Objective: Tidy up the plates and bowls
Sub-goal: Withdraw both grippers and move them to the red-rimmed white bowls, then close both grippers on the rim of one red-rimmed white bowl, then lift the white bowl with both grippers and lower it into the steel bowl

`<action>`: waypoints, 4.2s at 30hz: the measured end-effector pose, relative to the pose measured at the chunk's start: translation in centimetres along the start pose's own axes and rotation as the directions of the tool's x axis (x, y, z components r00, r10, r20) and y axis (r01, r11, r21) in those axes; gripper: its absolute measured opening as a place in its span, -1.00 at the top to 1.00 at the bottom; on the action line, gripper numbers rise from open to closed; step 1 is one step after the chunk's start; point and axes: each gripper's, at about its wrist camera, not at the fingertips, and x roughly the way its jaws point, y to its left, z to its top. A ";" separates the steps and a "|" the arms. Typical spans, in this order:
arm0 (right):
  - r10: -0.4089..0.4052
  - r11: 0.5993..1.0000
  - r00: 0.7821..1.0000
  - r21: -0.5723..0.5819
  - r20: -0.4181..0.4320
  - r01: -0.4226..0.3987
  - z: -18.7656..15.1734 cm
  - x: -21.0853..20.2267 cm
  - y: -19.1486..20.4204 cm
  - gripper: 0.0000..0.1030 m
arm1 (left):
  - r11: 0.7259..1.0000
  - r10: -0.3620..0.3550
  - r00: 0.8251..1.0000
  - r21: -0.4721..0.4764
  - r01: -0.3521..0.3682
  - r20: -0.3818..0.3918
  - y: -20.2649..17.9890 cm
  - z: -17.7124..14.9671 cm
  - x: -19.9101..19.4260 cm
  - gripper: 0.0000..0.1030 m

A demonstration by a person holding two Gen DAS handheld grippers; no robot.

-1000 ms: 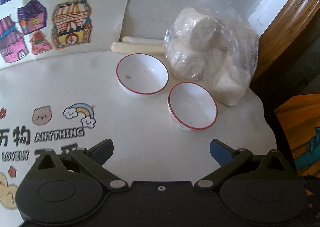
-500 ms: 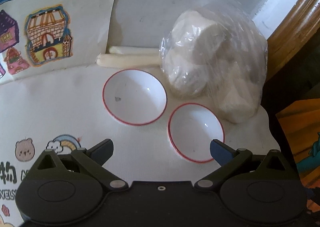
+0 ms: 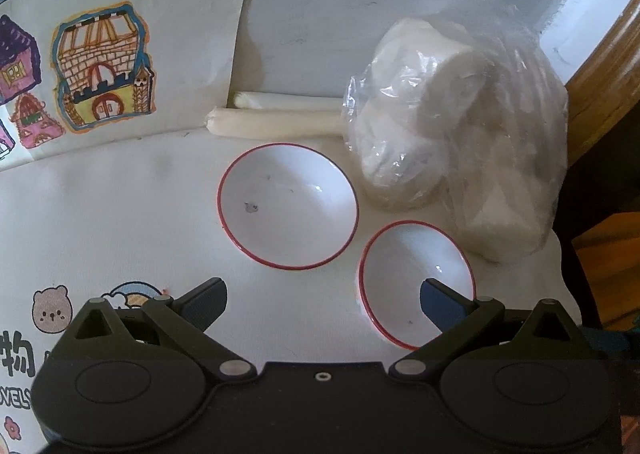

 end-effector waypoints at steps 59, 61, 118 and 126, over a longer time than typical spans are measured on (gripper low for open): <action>0.174 0.973 0.967 -0.121 -0.184 -0.198 4.2 7.3 1.7 0.73 | 0.988 -0.047 0.995 -0.153 0.032 -0.092 -3.1 -0.8 3.7 0.64; 0.177 0.972 0.966 -0.122 -0.187 -0.201 4.1 7.2 1.5 0.74 | 0.988 -0.047 0.995 -0.153 0.032 -0.090 -3.5 -1.1 3.7 0.64; 0.284 0.922 0.926 -0.193 -0.249 -0.335 -2.1 -3.8 -5.3 0.72 | 0.994 -0.091 0.991 -0.062 0.085 -0.095 -11.2 -9.0 -6.0 0.64; 0.277 0.920 0.920 -0.198 -0.279 -0.337 -2.5 -3.7 -5.3 0.71 | 0.993 -0.095 0.990 -0.076 0.087 -0.105 -11.2 -9.3 -5.9 0.64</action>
